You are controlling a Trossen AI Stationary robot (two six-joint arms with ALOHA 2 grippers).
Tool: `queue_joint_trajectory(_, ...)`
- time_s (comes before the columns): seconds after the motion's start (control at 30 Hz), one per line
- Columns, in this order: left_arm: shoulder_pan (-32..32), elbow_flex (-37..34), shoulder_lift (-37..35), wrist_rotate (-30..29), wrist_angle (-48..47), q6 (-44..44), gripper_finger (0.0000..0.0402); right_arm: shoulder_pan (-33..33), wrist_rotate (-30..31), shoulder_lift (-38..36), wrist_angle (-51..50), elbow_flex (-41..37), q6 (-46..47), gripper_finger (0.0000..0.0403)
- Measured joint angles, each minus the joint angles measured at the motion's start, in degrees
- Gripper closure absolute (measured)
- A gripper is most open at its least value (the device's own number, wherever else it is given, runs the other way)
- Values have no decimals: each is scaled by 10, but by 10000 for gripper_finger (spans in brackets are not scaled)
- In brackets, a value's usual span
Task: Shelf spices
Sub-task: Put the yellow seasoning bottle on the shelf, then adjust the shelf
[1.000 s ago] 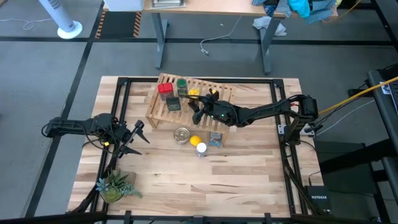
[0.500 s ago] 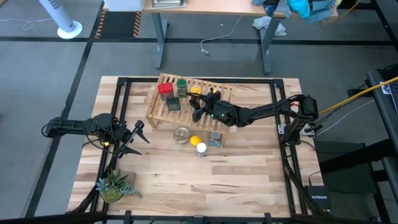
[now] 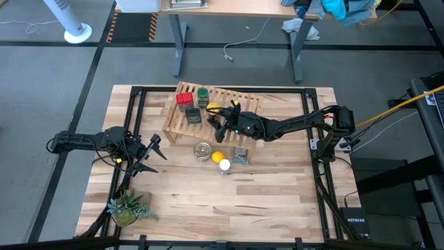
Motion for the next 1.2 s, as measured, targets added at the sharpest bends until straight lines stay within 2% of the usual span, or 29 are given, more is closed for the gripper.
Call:
queue_joint_trajectory(0.47, 0, 0, 0, 0, 0, 0, 135, 0, -25, 0, 2, 0, -26, 148)
queue_joint_trajectory(0.57, 0, 0, 0, 0, 0, 0, 135, 0, -28, 0, 2, 0, -30, 123)
queue_joint_trajectory(0.8, 0, 0, 0, 0, 0, 0, 135, 0, -28, 0, 3, 0, -43, 22)
queue_joint_trajectory(0.87, 0, 0, 0, 0, 0, 0, 135, 0, -39, 0, 3, 0, -45, 8)
queue_joint_trajectory(1.0, 0, 0, 0, 0, 0, 0, 135, 6, -67, -1, 7, 0, -45, 20)
queue_joint_trajectory(1.2, 0, 0, 0, 0, 0, 0, 135, 36, -8, -8, 14, 0, -79, 21)
